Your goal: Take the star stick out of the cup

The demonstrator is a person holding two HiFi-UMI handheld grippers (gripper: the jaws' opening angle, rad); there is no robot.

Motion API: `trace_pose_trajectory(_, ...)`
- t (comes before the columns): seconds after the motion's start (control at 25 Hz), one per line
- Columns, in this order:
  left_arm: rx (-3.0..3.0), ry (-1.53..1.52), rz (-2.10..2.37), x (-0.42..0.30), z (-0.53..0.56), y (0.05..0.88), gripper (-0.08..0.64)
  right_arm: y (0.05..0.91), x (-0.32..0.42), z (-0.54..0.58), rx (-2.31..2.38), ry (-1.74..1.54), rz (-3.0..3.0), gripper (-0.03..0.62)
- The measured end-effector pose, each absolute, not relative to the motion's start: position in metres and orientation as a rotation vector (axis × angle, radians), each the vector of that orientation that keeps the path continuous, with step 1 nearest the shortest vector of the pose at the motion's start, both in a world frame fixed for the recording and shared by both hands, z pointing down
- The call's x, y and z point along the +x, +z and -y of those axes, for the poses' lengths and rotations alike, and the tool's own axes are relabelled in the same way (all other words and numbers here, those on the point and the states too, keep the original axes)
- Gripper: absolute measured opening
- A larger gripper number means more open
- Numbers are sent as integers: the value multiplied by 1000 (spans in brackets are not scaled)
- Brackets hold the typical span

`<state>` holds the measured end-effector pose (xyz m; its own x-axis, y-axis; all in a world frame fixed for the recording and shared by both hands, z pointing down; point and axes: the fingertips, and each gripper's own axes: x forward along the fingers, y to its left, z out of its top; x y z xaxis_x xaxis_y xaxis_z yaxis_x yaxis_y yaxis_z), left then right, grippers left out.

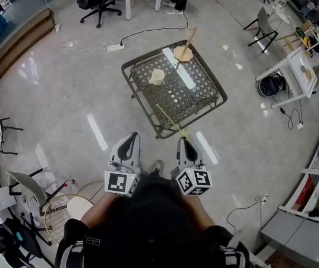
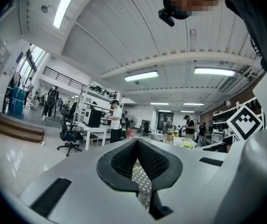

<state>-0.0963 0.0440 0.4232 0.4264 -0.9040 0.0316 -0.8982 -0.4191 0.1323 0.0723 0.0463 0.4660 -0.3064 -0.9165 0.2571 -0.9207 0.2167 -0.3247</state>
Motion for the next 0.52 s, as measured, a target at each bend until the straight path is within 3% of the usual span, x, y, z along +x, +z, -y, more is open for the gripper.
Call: trace_pose_trajectory(0.52,2530,-67,1604,-106,-49,426,15,464,60,-50,1830,660,2452,21)
